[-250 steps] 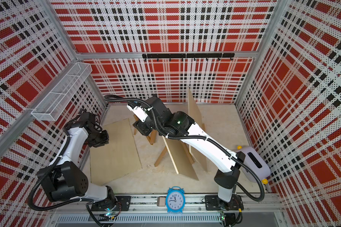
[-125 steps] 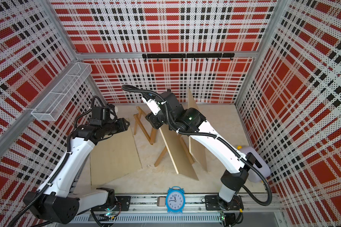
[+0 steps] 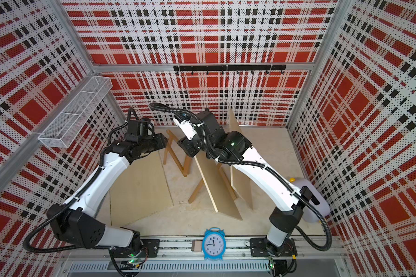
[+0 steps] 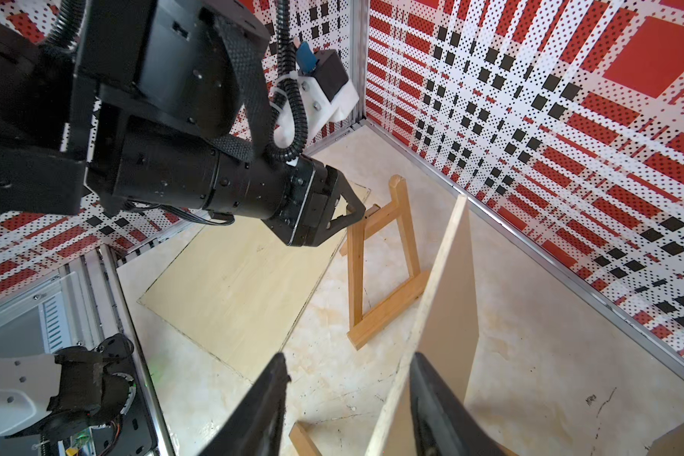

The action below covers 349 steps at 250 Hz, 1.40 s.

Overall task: Disassemble the easel
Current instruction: Pick up the easel at the center of the board.

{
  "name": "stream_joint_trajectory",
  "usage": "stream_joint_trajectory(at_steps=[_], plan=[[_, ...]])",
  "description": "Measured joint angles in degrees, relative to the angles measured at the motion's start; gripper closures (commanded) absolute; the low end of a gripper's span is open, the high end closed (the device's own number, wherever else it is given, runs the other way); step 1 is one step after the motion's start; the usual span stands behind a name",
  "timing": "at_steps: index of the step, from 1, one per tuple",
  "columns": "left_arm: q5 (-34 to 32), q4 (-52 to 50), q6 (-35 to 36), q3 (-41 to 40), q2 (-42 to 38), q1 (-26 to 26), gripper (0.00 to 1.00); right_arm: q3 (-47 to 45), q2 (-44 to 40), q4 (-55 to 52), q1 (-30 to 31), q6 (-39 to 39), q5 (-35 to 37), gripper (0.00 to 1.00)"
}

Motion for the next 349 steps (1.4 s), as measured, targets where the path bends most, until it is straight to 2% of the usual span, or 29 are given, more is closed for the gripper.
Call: stream_joint_trajectory(at_steps=[91, 129, 233, 317, 349], plan=[[-0.4, -0.1, 1.4, 3.3, 4.9, 0.0, 0.53, -0.1, -0.1, 0.0, -1.3, 0.2, -0.3, 0.48], [-0.4, -0.9, 2.0, 3.3, 5.8, 0.0, 0.61, -0.1, -0.1, 0.0, -1.7, 0.6, -0.4, 0.48], [-0.4, -1.7, 2.7, 3.7, 6.8, 0.0, 0.61, -0.7, -0.1, 0.0, -2.4, 1.1, -1.0, 0.48], [0.5, -2.0, 3.3, 5.0, 8.3, 0.0, 1.0, -1.0, -0.1, 0.2, -2.9, 1.4, -1.5, 0.48], [0.5, -2.0, 3.5, 5.0, 8.2, 0.3, 1.0, -1.3, -0.1, 0.4, -3.0, 1.5, -1.7, 0.48]])
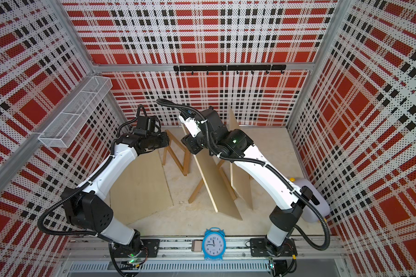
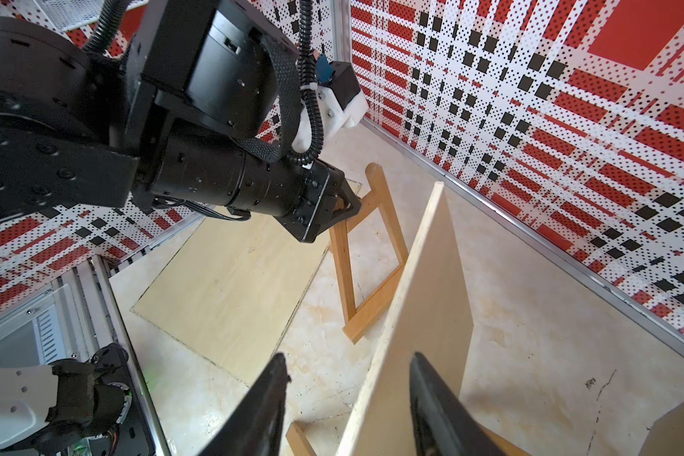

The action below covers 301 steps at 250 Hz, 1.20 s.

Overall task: Disassemble the easel
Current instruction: Pick up the easel at the center of the board.

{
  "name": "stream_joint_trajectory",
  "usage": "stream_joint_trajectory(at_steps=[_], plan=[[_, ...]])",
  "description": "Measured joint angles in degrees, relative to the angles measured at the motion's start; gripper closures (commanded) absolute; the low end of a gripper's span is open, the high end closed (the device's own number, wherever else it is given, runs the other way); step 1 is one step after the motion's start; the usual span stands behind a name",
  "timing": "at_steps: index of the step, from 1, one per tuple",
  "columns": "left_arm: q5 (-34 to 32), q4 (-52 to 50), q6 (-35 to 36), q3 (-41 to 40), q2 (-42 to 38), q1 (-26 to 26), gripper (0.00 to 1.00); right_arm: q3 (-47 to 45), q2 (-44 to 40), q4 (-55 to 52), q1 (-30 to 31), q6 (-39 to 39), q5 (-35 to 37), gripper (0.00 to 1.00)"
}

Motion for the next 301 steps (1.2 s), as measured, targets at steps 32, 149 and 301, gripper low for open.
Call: stream_joint_trajectory(at_steps=[32, 149, 301], plan=[[1.7, -0.9, 0.5, 0.0, -0.5, 1.0, 1.0, -0.3, 0.0, 0.2, 0.0, 0.0, -0.5, 0.48], [19.6, -15.9, 3.8, 11.1, -16.5, 17.9, 1.0, -3.3, -1.4, 3.3, -0.1, -2.1, -8.9, 0.5], [38.2, -28.1, 3.8, 14.3, -29.6, 18.4, 1.0, -8.8, -5.1, 11.0, 0.1, -10.9, -23.0, 0.51]])
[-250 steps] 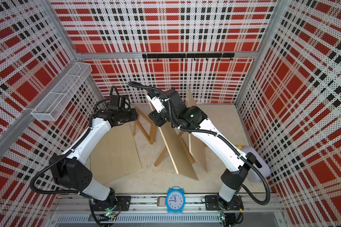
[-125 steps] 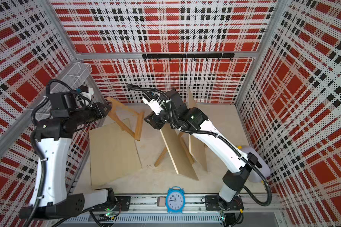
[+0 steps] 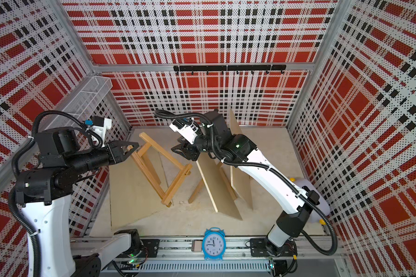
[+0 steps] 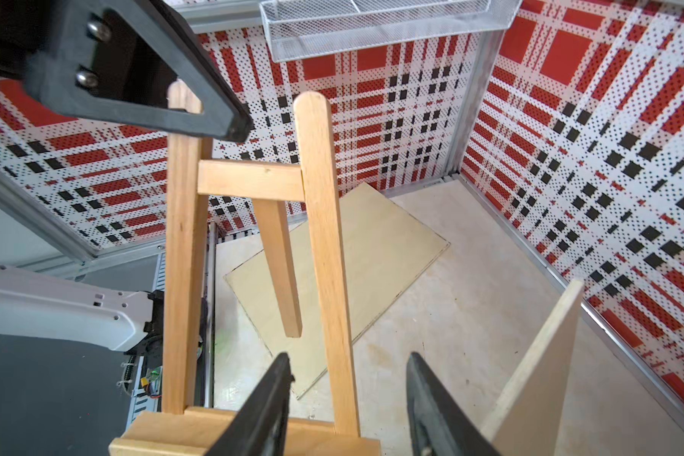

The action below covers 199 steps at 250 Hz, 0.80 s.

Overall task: Disassemble the easel
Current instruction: Pick up the easel at the center of the board.

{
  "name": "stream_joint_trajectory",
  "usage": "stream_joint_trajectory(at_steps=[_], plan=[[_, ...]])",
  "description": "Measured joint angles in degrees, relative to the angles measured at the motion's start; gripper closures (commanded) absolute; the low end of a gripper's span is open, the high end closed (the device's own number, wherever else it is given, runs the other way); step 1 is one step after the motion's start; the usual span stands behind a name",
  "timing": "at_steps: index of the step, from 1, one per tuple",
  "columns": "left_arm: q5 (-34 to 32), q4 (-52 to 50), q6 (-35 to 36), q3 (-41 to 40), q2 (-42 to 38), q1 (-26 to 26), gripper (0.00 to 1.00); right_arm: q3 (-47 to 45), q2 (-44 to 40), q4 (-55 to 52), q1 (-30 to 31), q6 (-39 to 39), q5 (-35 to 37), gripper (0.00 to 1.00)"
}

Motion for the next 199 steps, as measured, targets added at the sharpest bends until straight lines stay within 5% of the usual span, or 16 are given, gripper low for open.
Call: stream_joint_trajectory(at_steps=[92, 199], plan=[[2.1, 0.0, -1.4, 0.0, -0.9, 0.0, 1.0, 0.9, 0.3, -3.7, 7.3, -2.9, 2.4, 0.53], [5.0, 0.1, -2.5, 2.8, -1.5, 0.0, 1.0, 0.9, 2.0, -3.5, 7.8, -2.6, 8.3, 0.53]])
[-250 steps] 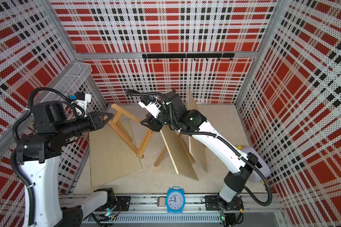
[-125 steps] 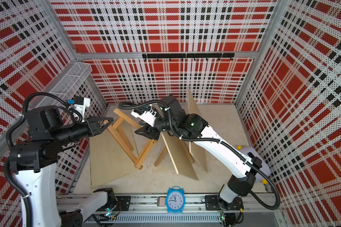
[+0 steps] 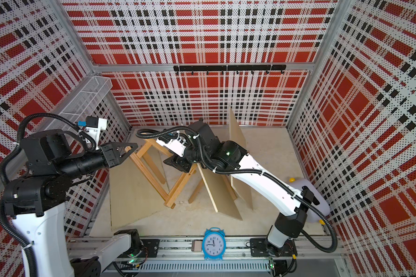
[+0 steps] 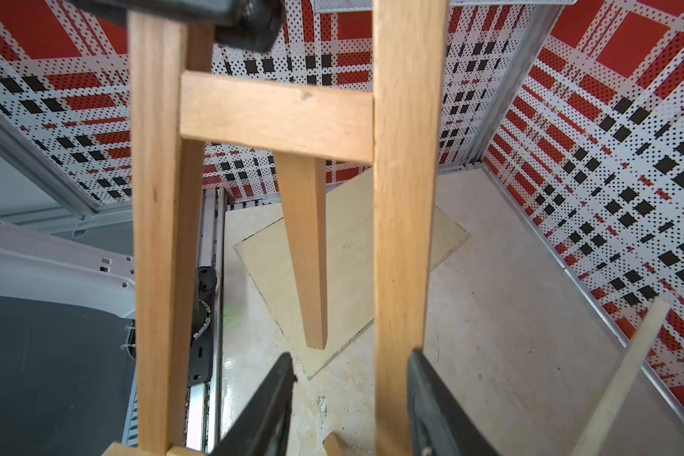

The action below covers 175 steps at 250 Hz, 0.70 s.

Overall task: Disassemble the easel
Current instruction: Pick up the easel at the center of the board.

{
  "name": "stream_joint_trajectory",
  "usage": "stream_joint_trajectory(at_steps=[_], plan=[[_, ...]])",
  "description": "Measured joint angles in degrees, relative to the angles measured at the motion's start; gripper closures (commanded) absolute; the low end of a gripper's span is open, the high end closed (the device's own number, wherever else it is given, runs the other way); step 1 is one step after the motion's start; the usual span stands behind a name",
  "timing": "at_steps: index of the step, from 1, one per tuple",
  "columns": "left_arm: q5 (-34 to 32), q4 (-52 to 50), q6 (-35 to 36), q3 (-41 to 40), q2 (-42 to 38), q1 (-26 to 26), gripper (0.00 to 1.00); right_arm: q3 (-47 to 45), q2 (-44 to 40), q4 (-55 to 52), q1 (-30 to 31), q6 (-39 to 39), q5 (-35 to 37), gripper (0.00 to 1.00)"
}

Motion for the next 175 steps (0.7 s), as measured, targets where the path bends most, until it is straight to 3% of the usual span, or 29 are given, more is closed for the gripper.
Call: stream_joint_trajectory(at_steps=[32, 143, 175], plan=[[0.0, 0.0, -0.1, 0.0, -0.3, 0.0, 1.0, 0.0, 0.3, 0.3, 0.0, 0.2, 0.4, 0.58], [1.9, 0.4, -1.0, 0.0, -1.7, 0.0, 1.0, -1.5, 0.8, 3.2, 0.2, 0.5, 3.0, 0.53], [2.2, 0.4, -1.0, -0.1, -2.0, 0.0, 1.0, -3.2, 0.6, 4.4, 0.3, 0.8, 3.7, 0.62]])
